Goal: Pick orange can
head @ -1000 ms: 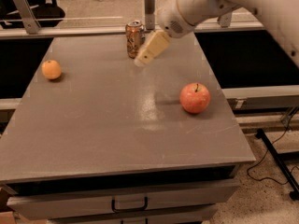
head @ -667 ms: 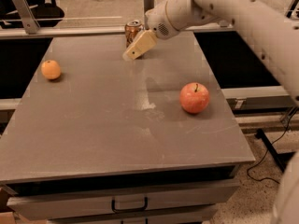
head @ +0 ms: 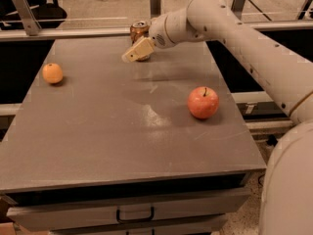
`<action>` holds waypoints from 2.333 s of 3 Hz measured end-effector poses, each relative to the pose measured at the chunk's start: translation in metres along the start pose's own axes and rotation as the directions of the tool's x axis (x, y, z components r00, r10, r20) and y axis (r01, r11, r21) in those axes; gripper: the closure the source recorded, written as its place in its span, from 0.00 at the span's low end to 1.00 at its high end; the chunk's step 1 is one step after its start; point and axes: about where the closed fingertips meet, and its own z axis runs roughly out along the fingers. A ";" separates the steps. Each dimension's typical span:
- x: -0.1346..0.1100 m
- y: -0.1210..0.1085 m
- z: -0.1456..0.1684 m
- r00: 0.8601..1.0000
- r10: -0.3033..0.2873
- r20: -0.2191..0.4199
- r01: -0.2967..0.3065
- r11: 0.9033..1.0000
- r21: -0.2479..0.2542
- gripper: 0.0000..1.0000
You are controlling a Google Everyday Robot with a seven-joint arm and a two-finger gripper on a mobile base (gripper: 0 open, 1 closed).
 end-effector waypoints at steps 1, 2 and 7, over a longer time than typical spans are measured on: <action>0.013 -0.013 0.013 0.999 0.045 0.010 -0.045 0.998 0.044 0.00; 0.014 -0.020 0.024 0.995 0.092 0.028 -0.093 0.994 0.053 0.19; -0.063 0.115 -0.042 0.971 -0.003 0.240 0.097 0.921 -0.378 1.00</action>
Offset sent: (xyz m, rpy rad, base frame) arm 0.0433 -0.0014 -0.0181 0.1148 0.0450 -0.1221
